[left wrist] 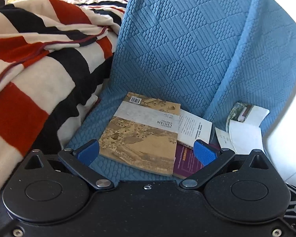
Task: Organize objects
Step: 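Move the right gripper down toward the tan Jiangxin Chuan Cheng book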
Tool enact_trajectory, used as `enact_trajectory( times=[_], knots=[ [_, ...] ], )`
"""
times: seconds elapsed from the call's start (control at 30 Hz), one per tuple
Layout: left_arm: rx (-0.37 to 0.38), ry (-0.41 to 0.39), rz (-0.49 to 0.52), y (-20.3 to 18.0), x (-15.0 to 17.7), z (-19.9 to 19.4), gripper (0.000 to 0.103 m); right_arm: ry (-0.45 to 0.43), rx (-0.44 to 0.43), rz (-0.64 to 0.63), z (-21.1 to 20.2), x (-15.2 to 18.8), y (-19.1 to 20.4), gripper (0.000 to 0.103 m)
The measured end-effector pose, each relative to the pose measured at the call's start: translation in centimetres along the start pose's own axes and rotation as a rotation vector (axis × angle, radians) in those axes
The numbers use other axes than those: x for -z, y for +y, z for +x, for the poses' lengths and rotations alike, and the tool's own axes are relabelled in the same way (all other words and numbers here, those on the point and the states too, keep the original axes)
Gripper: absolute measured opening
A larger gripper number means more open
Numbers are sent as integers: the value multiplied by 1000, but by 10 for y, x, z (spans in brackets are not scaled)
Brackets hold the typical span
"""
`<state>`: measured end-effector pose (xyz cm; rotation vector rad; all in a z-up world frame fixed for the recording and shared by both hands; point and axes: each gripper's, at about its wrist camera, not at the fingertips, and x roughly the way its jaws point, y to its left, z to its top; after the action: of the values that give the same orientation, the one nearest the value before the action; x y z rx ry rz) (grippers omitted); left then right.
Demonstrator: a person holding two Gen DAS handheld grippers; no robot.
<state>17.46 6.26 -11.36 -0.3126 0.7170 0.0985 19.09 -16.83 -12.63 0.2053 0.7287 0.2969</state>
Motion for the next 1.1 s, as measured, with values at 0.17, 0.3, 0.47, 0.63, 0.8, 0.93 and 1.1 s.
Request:
enact_trajectory(
  times=[0.17, 0.3, 0.47, 0.63, 0.8, 0.93, 1.1],
  knots=[
    [-15, 18, 34, -10, -8, 29, 102, -10, -31, -22, 15, -14, -10, 101],
    [18, 62, -1, -7, -16, 58, 102, 10, -48, -5, 32, -21, -19, 101],
    [-8, 89, 4, 3, -26, 90, 102, 31, -72, -5, 50, -28, -18, 101],
    [8, 130, -45, 18, -42, 124, 102, 69, -107, -8, 81, -34, -12, 101],
    [-11, 169, -51, 32, -51, 162, 102, 88, -106, -65, 110, -40, -1, 101],
    [-43, 215, -38, 41, -53, 193, 101, 123, -109, -29, 137, -46, -7, 98],
    [-71, 264, -45, 53, -54, 219, 99, 180, -159, 87, 168, -51, -21, 82]
  ],
)
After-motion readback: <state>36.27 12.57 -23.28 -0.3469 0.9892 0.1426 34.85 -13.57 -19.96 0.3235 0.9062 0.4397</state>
